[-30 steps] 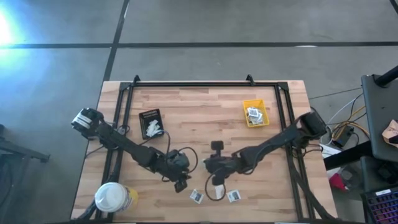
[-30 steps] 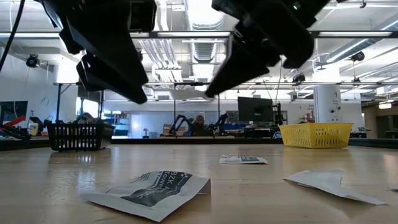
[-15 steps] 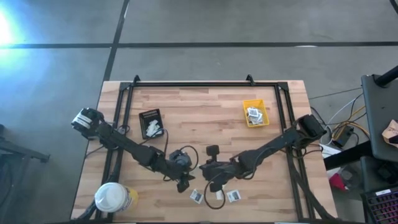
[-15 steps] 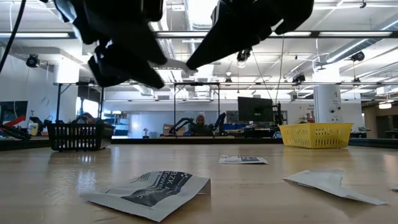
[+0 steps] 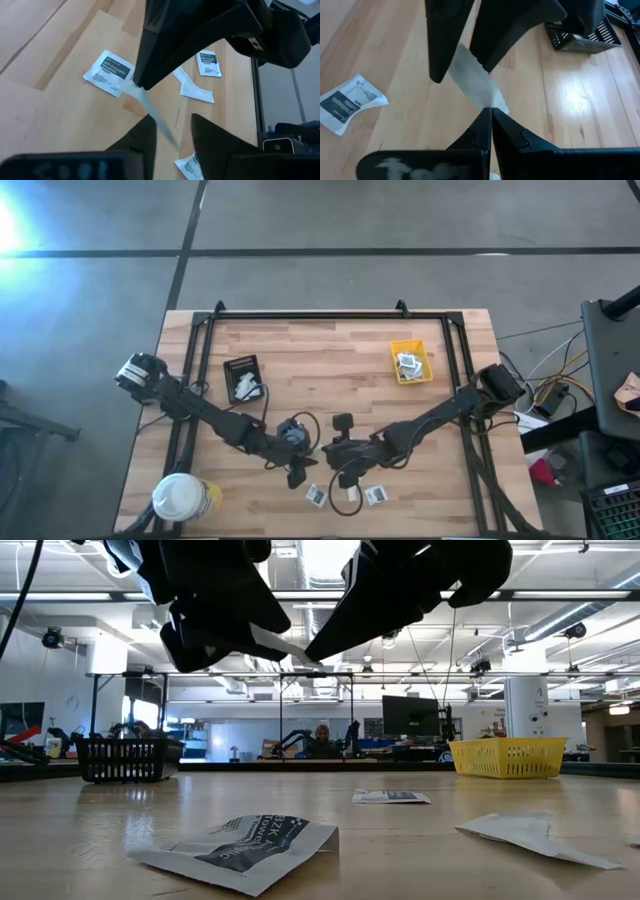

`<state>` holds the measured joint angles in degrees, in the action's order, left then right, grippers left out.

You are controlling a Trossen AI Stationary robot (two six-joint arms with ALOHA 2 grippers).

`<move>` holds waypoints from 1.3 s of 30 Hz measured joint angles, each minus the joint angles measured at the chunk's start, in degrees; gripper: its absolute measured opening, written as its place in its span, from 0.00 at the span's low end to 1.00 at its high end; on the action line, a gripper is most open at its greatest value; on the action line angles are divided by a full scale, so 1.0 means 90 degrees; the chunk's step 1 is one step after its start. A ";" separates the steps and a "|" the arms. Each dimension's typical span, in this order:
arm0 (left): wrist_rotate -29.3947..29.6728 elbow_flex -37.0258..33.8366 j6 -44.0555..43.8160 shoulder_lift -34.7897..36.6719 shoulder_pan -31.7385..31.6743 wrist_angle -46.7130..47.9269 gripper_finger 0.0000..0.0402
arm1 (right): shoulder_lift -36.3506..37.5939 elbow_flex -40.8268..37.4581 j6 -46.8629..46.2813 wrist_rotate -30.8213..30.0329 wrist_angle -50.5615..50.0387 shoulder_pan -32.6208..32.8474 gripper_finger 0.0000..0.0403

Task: Pick & Place First Aid Supplies
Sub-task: Put the green bandage into the black bin

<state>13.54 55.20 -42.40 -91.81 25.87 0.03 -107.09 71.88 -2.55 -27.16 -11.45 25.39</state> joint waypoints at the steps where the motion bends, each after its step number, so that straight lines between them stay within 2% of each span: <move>1: 0.0002 0.0000 0.0043 0.0000 0.0000 -0.0002 0.25 | 0.0000 0.0000 0.0000 0.0001 -0.0001 0.0000 0.02; 6: 0.0000 0.0000 0.0262 0.0000 0.0000 -0.0002 0.06 | 0.0000 0.0000 0.0034 0.0002 -0.0038 0.0000 0.02; 8: 0.0000 -0.0005 0.0320 0.0000 -0.0005 0.0000 0.02 | 0.0000 0.0000 0.0114 0.0005 -0.0038 0.0003 0.02; 17: -0.0082 -0.0012 0.0370 0.0002 -0.0002 0.0347 0.00 | 0.0012 0.0092 0.0194 0.0017 -0.0368 0.0015 0.05; 25: -0.0297 -0.0017 0.0904 0.0002 0.0023 0.1078 0.00 | 0.0016 0.0553 -0.0030 0.0015 -0.1096 -0.0019 0.23; 29: -0.0309 0.0121 0.0864 0.0002 0.0024 0.1870 0.00 | 0.0068 0.0726 -0.0054 0.0012 -0.1583 -0.0029 0.31; 34: 0.0397 0.0404 0.0344 0.0218 0.0022 0.3398 0.00 | 0.0093 0.0772 -0.0483 0.0011 -0.2086 -0.0032 0.35; 39: 0.1292 0.0500 -0.0217 0.0815 0.0022 0.4656 0.00 | 0.0095 0.0749 -0.0858 0.0015 -0.2412 -0.0028 0.34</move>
<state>25.17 59.70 -44.35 -84.47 26.06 41.93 -106.24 78.62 -10.27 -27.03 -33.16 25.13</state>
